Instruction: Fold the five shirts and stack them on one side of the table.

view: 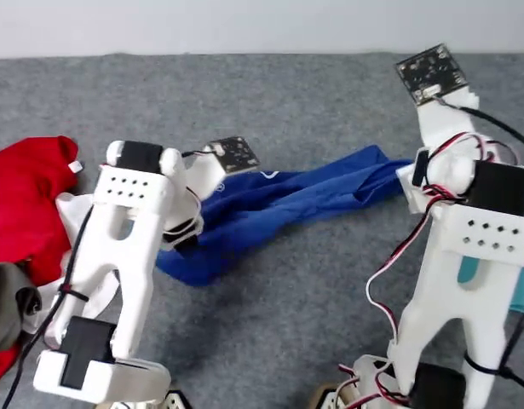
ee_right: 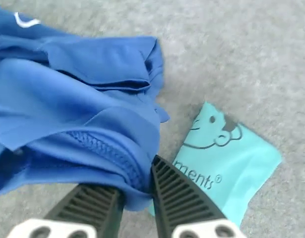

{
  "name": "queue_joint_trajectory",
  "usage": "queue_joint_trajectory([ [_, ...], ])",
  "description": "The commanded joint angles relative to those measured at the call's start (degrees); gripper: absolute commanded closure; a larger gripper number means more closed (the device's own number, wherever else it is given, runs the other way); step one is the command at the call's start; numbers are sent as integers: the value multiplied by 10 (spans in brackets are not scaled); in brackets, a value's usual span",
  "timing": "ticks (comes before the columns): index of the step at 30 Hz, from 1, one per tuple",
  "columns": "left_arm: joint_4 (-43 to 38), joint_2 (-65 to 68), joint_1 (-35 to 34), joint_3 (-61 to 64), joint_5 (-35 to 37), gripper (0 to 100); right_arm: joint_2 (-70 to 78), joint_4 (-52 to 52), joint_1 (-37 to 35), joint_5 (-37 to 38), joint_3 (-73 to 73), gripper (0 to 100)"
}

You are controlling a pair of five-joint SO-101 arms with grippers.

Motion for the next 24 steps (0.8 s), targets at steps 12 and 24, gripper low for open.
queue_joint_trajectory([
  [12, -39, -20, 49, 73, -8, 874, -1, -19, 21, 0, -16, 987],
  [24, -358, 21, 36, 237, 82, 910, 0, -6, 20, 0, -9, 987],
])
